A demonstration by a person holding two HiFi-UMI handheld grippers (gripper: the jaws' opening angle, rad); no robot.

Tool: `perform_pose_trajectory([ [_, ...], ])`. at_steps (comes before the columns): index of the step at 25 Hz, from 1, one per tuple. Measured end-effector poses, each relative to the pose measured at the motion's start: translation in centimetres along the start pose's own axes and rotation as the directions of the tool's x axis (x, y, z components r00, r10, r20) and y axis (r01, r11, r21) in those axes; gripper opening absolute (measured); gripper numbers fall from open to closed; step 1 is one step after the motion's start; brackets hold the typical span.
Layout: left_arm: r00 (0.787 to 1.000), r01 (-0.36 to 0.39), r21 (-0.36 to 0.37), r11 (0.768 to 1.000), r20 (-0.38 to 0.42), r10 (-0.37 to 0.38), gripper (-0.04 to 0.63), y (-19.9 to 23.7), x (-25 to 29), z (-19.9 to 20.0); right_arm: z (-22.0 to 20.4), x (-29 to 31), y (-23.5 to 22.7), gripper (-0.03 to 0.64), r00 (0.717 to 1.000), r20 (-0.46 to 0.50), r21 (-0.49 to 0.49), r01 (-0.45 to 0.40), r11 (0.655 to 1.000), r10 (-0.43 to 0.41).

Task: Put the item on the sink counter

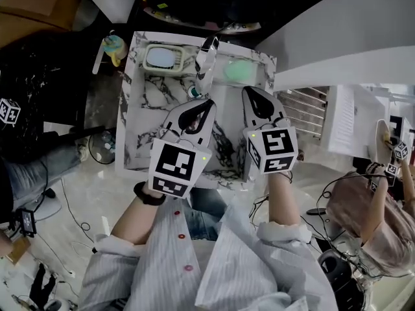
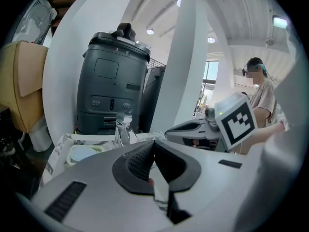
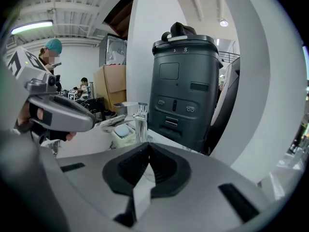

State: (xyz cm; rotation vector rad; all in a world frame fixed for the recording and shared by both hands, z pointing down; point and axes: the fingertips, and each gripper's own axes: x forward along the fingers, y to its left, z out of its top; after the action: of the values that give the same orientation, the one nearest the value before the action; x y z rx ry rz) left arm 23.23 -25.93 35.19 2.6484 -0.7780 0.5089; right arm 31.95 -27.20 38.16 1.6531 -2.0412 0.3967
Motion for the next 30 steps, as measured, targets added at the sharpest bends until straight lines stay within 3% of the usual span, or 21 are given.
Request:
perform_pose_trajectory([
  [14,0.998,0.004,-0.008,1.0,-0.063,-0.004,0.015,0.3,2.0,-3.0,-3.5,3.6,-2.2,0.011,0.994,-0.103,-0.048,-0.033,0.998,0.028],
  [23,0.996,-0.009,-0.027,1.0,-0.084,0.007,0.015,0.5,2.3,-4.1,-4.9,5.3,-2.5,0.02,0.984,-0.167,-0.133,-0.091,0.987,0.068],
  [30,0.993,-0.009,-0.047,0.999,-0.118,0.004,0.015,0.1,3.0,-4.8,-5.4,6.9,-2.3,0.14,0.968,-0.244,-0.247,-0.122,0.961,0.06],
])
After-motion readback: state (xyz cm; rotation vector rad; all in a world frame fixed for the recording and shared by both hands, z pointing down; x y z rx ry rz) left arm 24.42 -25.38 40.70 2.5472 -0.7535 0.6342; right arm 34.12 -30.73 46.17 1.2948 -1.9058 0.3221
